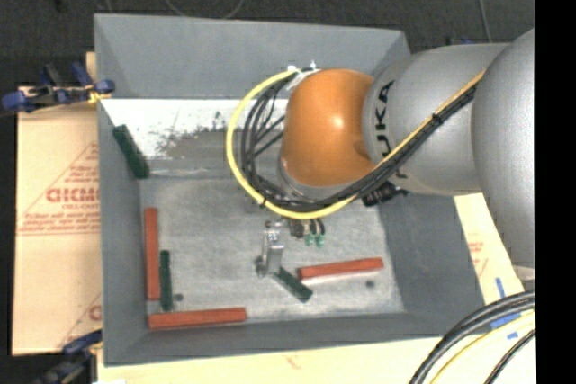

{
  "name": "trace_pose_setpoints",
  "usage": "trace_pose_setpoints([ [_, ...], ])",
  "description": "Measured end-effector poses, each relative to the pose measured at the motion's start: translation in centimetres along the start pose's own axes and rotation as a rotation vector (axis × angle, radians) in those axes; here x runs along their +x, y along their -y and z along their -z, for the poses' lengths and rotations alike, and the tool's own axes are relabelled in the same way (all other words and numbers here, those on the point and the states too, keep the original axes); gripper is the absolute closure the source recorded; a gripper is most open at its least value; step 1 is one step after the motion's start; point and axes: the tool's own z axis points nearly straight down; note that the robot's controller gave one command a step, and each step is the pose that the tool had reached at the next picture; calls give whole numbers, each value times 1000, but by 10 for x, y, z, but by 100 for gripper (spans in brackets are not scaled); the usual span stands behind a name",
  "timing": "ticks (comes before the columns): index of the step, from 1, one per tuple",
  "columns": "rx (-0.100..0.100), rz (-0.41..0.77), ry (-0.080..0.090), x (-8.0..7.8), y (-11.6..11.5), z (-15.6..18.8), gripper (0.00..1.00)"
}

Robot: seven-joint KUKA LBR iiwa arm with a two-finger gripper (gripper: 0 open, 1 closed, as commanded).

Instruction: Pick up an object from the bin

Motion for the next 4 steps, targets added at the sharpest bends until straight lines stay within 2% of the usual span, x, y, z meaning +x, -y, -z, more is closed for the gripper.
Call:
trace_pose_setpoints([
  [1,2,131,8,-14,61,-51,0],
  [2,3,413,10,59,105,-5,0],
  [3,2,353,20,58,140,-79,0],
  [4,0,352,16,59,138,-77,100],
])
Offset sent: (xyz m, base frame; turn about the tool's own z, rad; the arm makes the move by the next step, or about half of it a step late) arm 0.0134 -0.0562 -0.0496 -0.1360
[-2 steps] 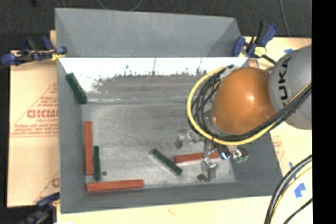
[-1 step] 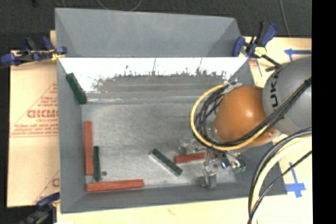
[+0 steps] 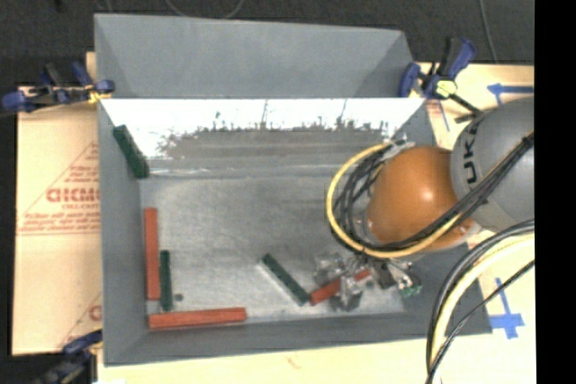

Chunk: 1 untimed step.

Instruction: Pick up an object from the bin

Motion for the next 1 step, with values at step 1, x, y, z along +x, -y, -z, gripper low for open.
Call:
trace_pose_setpoints([
  [1,4,33,2,11,1,138,100],
])
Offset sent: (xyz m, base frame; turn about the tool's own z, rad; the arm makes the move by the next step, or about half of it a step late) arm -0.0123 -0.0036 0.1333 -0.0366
